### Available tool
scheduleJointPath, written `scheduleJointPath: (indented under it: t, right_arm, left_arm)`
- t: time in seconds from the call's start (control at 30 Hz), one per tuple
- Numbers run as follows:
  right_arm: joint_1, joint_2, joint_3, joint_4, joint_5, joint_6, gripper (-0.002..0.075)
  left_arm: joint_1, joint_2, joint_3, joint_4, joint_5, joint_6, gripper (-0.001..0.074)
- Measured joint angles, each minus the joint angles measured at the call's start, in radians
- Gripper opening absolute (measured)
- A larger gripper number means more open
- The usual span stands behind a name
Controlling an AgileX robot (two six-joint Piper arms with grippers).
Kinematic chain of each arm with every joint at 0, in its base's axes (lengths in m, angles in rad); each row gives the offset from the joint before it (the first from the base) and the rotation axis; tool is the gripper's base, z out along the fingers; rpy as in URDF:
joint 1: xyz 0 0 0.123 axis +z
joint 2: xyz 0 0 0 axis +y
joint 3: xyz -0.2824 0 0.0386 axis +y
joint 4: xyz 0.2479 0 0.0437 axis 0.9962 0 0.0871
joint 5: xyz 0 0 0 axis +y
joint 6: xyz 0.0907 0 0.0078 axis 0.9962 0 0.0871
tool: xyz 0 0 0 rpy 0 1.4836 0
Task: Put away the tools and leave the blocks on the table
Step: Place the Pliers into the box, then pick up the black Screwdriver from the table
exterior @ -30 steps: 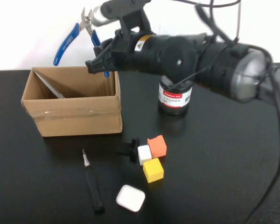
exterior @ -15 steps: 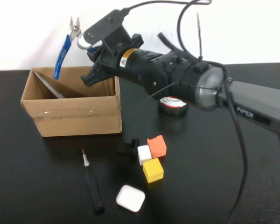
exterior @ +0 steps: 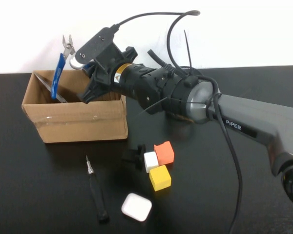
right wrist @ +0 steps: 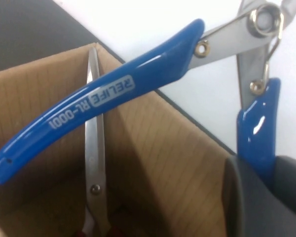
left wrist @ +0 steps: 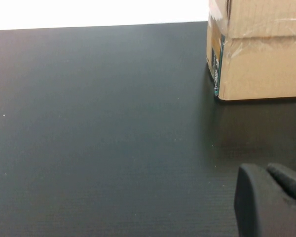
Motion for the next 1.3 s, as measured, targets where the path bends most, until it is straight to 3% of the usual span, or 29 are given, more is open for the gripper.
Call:
scheduleJointPath:
  t: [0.1, 0.13, 0.17, 0.2, 0.23, 0.27, 0.4, 0.63, 0.77, 0.8, 0.83, 0.93, 1.07, 1.27, 1.3]
  right_arm:
    - [0.000, 0.000, 0.000, 0.000, -0.007, 0.000, 0.0163]
    - [0.000, 0.000, 0.000, 0.000, -0.008, 0.000, 0.0116]
    - [0.000, 0.000, 0.000, 0.000, -0.010, 0.000, 0.0147]
    - [0.000, 0.000, 0.000, 0.000, -0.013, 0.000, 0.0262]
    - [0.000, 0.000, 0.000, 0.000, -0.016, 0.000, 0.0281]
    - [0.000, 0.000, 0.000, 0.000, -0.021, 0.000, 0.0229]
    - [0.000, 0.000, 0.000, 0.000, -0.023, 0.000, 0.0269]
    - [0.016, -0.013, 0.000, -0.011, 0.014, 0.002, 0.0275]
    - [0.028, -0.070, -0.002, -0.058, 0.145, 0.002, 0.0200]
    - [0.028, -0.089, -0.004, -0.072, 0.192, 0.002, 0.0015]
    - [0.028, -0.111, -0.004, -0.088, 0.240, 0.004, 0.0101]
    - [0.010, -0.172, -0.007, -0.133, 0.376, 0.031, 0.0022]
    - [-0.058, -0.260, -0.007, -0.164, 0.514, 0.076, 0.0000]
    - [-0.208, -0.404, 0.006, -0.183, 0.740, 0.153, -0.0004]
    - [-0.288, -0.564, 0.055, -0.196, 0.739, 0.182, -0.0006]
  left_arm:
    - [0.000, 0.000, 0.000, 0.000, 0.000, 0.000, 0.0000]
    - [0.000, 0.000, 0.000, 0.000, 0.000, 0.000, 0.0000]
    - [0.000, 0.000, 0.000, 0.000, 0.000, 0.000, 0.0000]
    - [0.000, 0.000, 0.000, 0.000, 0.000, 0.000, 0.0000]
    - [0.000, 0.000, 0.000, 0.000, 0.000, 0.000, 0.0000]
    - [0.000, 0.000, 0.000, 0.000, 0.000, 0.000, 0.0000]
    - [0.000, 0.000, 0.000, 0.000, 0.000, 0.000, 0.0000]
    - [0.000, 0.000, 0.000, 0.000, 0.000, 0.000, 0.0000]
    - [0.000, 0.000, 0.000, 0.000, 0.000, 0.000, 0.0000]
    - [0.000, 0.000, 0.000, 0.000, 0.000, 0.000, 0.0000]
    - [0.000, 0.000, 0.000, 0.000, 0.000, 0.000, 0.0000]
    - [0.000, 0.000, 0.000, 0.000, 0.000, 0.000, 0.0000]
    - [0.000, 0.000, 0.000, 0.000, 0.000, 0.000, 0.0000]
    - [0.000, 0.000, 0.000, 0.000, 0.000, 0.000, 0.0000]
    - [0.000, 0.000, 0.000, 0.000, 0.000, 0.000, 0.0000]
